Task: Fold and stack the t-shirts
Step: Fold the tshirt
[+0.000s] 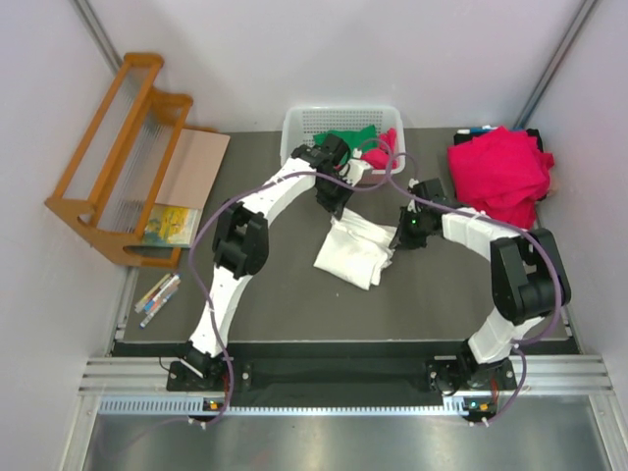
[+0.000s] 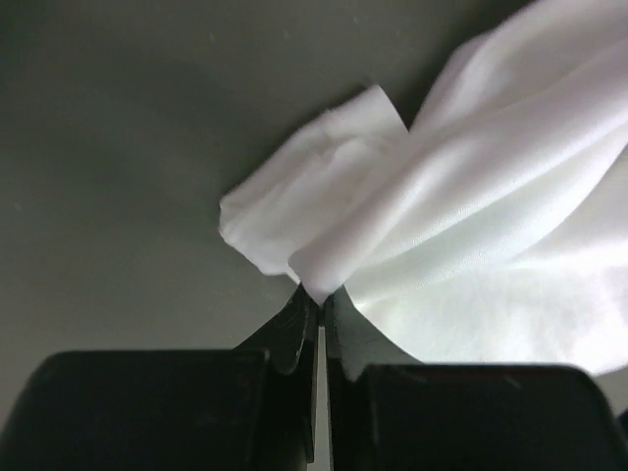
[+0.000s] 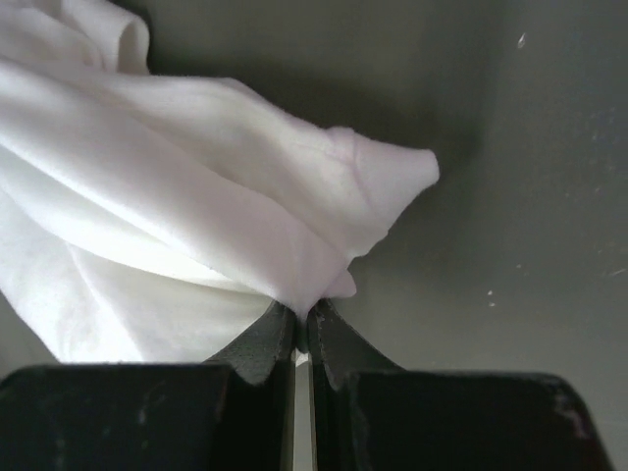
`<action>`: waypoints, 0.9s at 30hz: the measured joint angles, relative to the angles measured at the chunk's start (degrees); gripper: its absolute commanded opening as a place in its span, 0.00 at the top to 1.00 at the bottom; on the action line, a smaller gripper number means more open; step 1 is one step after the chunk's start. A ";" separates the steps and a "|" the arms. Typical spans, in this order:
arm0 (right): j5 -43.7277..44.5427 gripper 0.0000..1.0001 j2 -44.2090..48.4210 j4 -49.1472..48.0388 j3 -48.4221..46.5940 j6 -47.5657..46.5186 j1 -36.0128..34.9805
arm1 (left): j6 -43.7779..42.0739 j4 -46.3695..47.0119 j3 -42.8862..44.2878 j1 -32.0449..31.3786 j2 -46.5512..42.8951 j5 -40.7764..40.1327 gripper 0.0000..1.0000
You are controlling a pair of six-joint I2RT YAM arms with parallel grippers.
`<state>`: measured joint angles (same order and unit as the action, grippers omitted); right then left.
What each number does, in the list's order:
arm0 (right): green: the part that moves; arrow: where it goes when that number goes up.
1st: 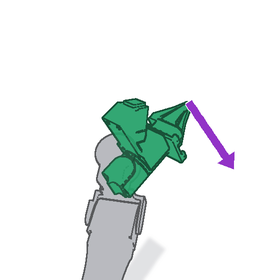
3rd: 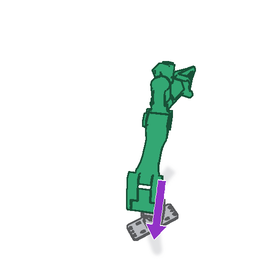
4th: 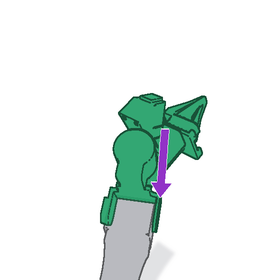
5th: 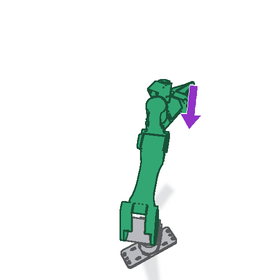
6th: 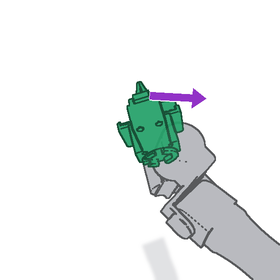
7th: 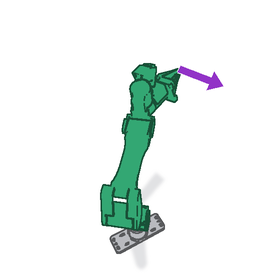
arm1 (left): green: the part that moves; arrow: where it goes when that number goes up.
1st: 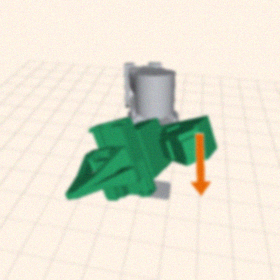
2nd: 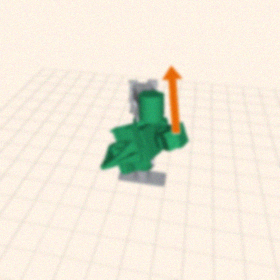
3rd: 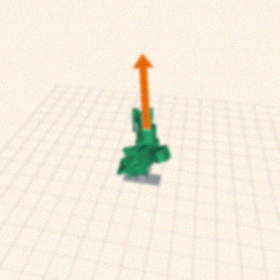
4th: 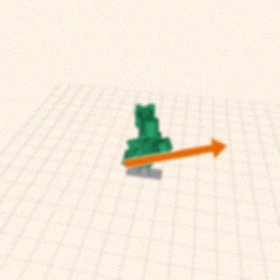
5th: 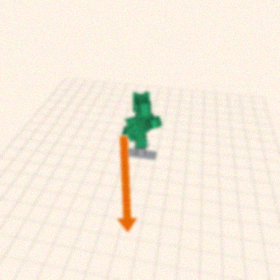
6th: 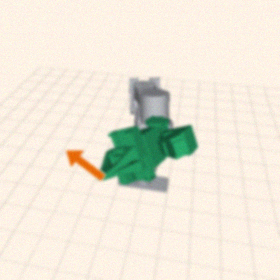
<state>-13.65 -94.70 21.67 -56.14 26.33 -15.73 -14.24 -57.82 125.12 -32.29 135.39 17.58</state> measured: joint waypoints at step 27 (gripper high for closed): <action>6.12 0.00 -4.72 6.99 -10.38 -5.55 7.61 | 4.07 9.25 -13.57 1.53 -9.79 -6.58 0.01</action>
<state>-7.53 -99.42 28.67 -66.52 20.78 -8.12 -10.17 -48.58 111.55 -30.76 125.60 11.00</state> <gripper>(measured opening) 0.994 0.987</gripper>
